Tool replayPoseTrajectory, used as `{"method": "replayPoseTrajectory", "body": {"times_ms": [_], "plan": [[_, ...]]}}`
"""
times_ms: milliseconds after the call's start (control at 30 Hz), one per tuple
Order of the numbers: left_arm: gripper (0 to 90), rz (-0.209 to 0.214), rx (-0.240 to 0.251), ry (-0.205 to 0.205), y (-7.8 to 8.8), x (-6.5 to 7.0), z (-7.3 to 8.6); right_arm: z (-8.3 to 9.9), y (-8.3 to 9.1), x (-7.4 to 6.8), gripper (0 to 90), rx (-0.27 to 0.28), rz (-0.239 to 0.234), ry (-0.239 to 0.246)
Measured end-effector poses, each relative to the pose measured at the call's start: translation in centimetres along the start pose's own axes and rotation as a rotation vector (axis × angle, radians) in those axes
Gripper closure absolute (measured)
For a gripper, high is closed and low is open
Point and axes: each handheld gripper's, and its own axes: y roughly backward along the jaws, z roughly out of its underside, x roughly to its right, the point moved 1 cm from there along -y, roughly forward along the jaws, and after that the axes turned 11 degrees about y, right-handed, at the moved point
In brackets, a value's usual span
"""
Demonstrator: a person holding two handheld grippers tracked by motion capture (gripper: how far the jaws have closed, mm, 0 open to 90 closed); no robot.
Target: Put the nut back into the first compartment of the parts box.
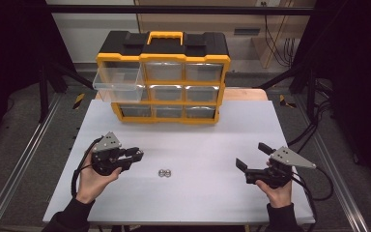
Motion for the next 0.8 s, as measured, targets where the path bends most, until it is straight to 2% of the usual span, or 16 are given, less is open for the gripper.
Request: {"method": "replayPoseTrajectory", "body": {"times_ms": [167,567,800], "plan": [[70.0,0.002,0.001,-0.01,0.2,0.2,-0.6,0.0,-0.1,-0.1,0.6,-0.008,0.003,-0.004],[70.0,0.01,0.023,-0.003,0.8,-0.1,-1.7,0.1,-0.3,-0.1,0.5,-0.013,0.003,-0.002],[70.0,0.001,0.034,-0.012,1.4,-0.1,-2.6,0.1,-0.3,-0.1,0.6,-0.014,0.003,-0.002]]}}
